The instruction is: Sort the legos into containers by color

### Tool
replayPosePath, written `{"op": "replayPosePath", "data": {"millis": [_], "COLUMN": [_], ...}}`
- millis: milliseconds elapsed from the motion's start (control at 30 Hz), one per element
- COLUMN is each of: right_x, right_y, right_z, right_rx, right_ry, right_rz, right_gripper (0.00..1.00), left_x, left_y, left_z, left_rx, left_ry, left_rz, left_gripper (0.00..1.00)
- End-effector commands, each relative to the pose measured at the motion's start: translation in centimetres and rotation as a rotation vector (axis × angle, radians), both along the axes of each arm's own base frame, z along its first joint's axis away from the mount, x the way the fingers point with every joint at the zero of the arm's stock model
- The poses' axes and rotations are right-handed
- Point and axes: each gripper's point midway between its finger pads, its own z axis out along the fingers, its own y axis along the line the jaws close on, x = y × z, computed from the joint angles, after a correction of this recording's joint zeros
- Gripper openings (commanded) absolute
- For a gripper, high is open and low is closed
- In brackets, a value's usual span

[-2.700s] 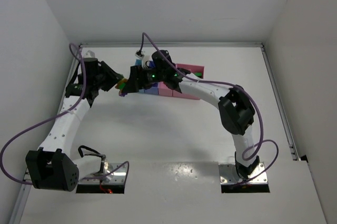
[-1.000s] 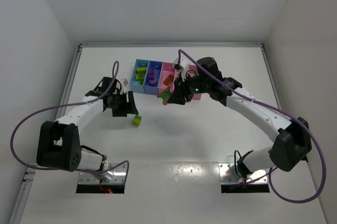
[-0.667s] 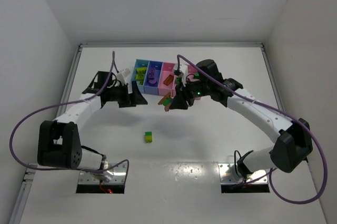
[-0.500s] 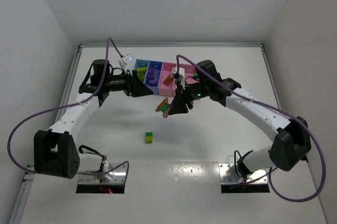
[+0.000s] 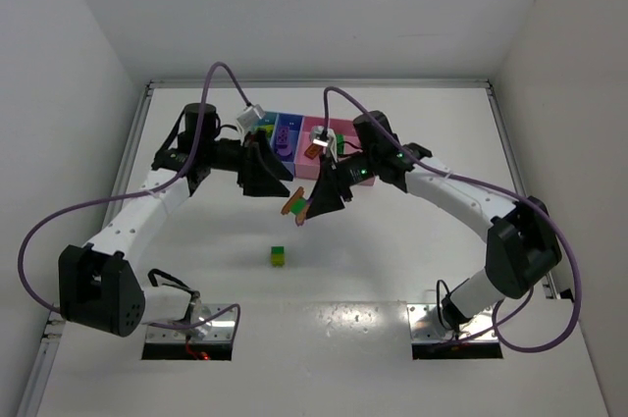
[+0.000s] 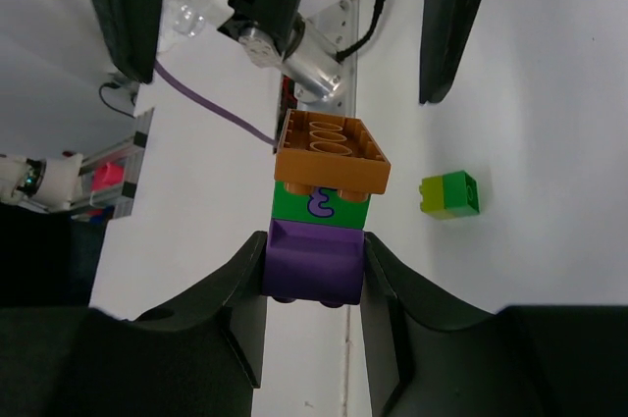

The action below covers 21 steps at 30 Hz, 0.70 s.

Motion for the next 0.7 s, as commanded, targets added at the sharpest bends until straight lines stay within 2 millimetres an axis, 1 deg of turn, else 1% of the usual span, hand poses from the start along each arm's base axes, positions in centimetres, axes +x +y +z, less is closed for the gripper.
{"op": "replayPosePath", "data": {"millis": [0, 33, 67, 100, 133, 200, 233, 267, 300, 333, 400, 433, 467, 500, 533, 633, 667], "right_x": [0.4, 0.6, 0.7, 0.8, 0.9, 1.0, 1.1, 1.2, 1.2, 1.5, 1.7, 1.7, 1.8, 1.8, 1.8, 1.8, 1.9], "right_y": [0.8, 0.9, 1.0, 1.1, 1.1, 1.2, 1.3, 1.3, 1.3, 1.4, 1.5, 1.5, 1.5, 1.5, 1.5, 1.5, 1.1], "right_z": [3.9, 4.4, 4.1, 4.5, 4.8, 5.1, 4.8, 5.2, 5.2, 5.4, 5.3, 5.3, 5.0, 5.0, 5.0, 4.6, 4.2], "right_rx": [0.126, 0.138, 0.130, 0.135, 0.140, 0.145, 0.140, 0.146, 0.146, 0.146, 0.142, 0.142, 0.137, 0.137, 0.137, 0.128, 0.116], "right_ry": [-0.057, -0.076, -0.057, -0.066, -0.074, -0.081, -0.074, -0.083, -0.083, -0.094, -0.097, -0.097, -0.089, -0.089, -0.089, -0.084, -0.083], "right_rz": [0.051, 0.052, 0.049, 0.050, 0.050, 0.050, 0.050, 0.050, 0.050, 0.042, 0.032, 0.032, 0.032, 0.032, 0.032, 0.024, 0.020], "right_gripper": [0.00, 0.00, 0.00, 0.00, 0.00, 0.00, 0.01, 0.01, 0.01, 0.01, 0.01, 0.01, 0.01, 0.01, 0.01, 0.01, 0.01], "left_x": [-1.4, -1.6, -1.4, -1.3, -1.0, -0.7, -0.5, -0.6, -0.6, -0.5, -0.1, -0.5, -0.5, -0.4, -0.3, -0.3, -0.1], "left_y": [0.0, 0.1, -0.2, -0.2, -0.2, -0.8, -0.8, -1.1, -1.1, -1.4, -1.5, -1.8, -1.8, -1.8, -1.8, -1.8, -1.8], "left_z": [0.8, 0.7, 0.3, 0.1, 0.3, 0.0, -0.1, -0.4, -0.1, -0.5, -0.5, -0.6, -0.6, -0.3, -0.4, -0.5, -0.6], "left_rx": [-0.042, -0.038, -0.030, -0.022, -0.016, 0.007, 0.014, 0.017, 0.017, 0.026, 0.032, 0.034, 0.034, 0.032, 0.037, 0.045, 0.050], "left_ry": [-0.062, -0.040, -0.047, -0.038, -0.050, -0.056, -0.058, -0.038, -0.038, -0.030, -0.032, -0.024, -0.024, -0.033, -0.034, -0.025, -0.026], "left_rz": [-0.093, -0.093, -0.091, -0.082, -0.069, -0.057, -0.046, -0.056, -0.056, -0.058, -0.049, -0.061, -0.061, -0.061, -0.054, -0.046, -0.037], "left_gripper": [0.85, 0.83, 0.83, 0.82, 0.81, 0.80, 0.78, 0.76, 0.75, 0.74, 0.69, 0.65, 0.56, 0.51, 0.39, 0.20, 0.10]}}
